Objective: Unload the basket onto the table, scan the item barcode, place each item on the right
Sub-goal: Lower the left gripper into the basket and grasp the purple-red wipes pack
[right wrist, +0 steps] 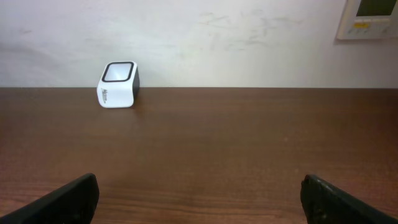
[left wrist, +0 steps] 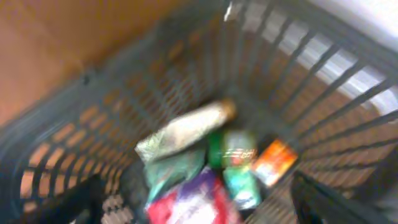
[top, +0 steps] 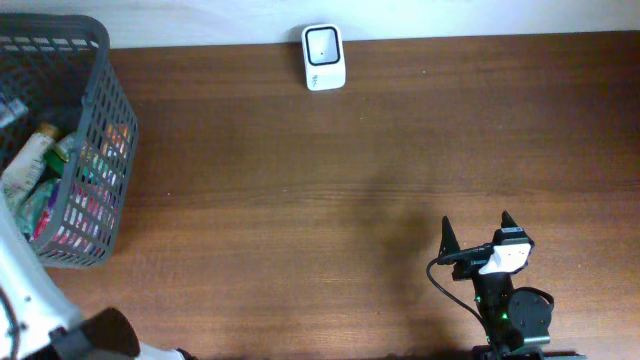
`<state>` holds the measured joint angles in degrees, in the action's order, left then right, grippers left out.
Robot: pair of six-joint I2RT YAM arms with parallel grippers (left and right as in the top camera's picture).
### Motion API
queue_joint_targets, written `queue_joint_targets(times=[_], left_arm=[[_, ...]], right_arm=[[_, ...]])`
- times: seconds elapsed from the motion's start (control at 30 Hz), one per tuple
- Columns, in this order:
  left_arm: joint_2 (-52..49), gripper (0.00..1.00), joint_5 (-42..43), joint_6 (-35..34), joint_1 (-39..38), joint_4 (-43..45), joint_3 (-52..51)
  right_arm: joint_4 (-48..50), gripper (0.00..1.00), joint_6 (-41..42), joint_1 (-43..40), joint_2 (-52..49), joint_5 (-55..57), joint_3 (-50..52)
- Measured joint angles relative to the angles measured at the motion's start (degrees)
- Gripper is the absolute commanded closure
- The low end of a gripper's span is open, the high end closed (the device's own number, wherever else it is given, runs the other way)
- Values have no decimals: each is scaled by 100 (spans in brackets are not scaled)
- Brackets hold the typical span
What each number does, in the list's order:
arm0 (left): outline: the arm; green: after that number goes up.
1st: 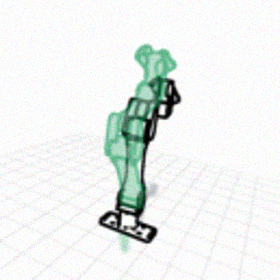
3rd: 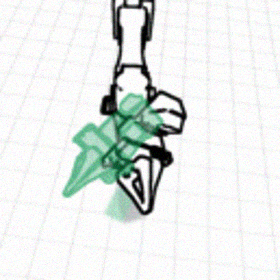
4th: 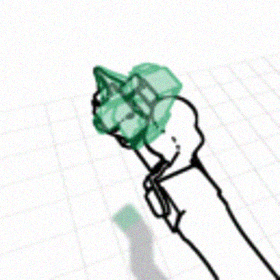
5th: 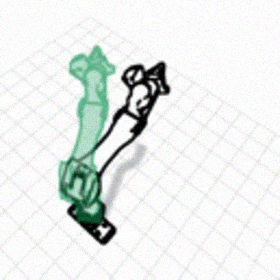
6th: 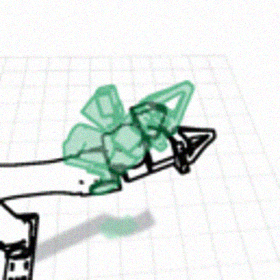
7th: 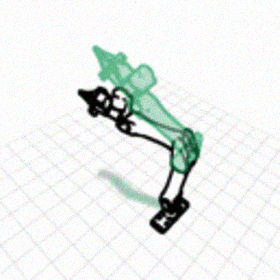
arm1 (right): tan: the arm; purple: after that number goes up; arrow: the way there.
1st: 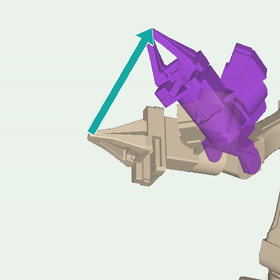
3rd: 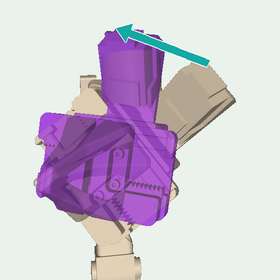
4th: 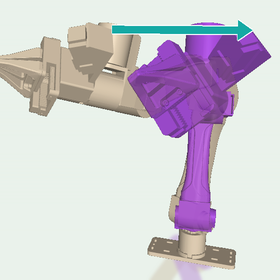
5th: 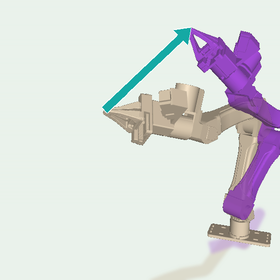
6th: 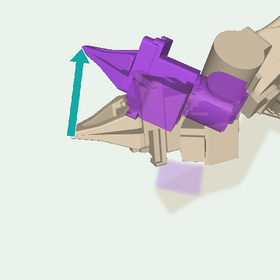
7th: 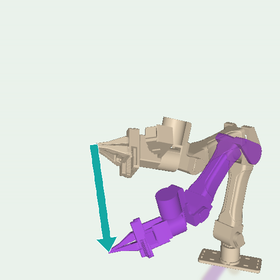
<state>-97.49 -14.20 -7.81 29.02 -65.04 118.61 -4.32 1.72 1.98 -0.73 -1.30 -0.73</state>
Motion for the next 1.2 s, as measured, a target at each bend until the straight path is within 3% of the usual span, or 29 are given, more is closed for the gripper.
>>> queue_joint_targets(times=[0.23, 0.27, 0.47, 0.6, 1.2], left_arm=[[-1056, 6, -225, -24, 0, -787, 0], [-1154, 1, -94, -63, 0, -846, 2], [-1276, 0, 1091, -192, 0, -850, 0], [-1390, 1, 372, -1325, 0, -1200, 2], [-2094, 2, 101, -2387, 0, -1349, 0]], right_arm=[[0, 2, 4, 0, 0, 0, 0], [0, 2, 0, 0, 0, -2, 0], [0, 1, 4, 0, 0, 0, 0], [0, 1, 4, 0, 0, 0, 0], [0, 1, 4, 0, 0, 0, 0]])
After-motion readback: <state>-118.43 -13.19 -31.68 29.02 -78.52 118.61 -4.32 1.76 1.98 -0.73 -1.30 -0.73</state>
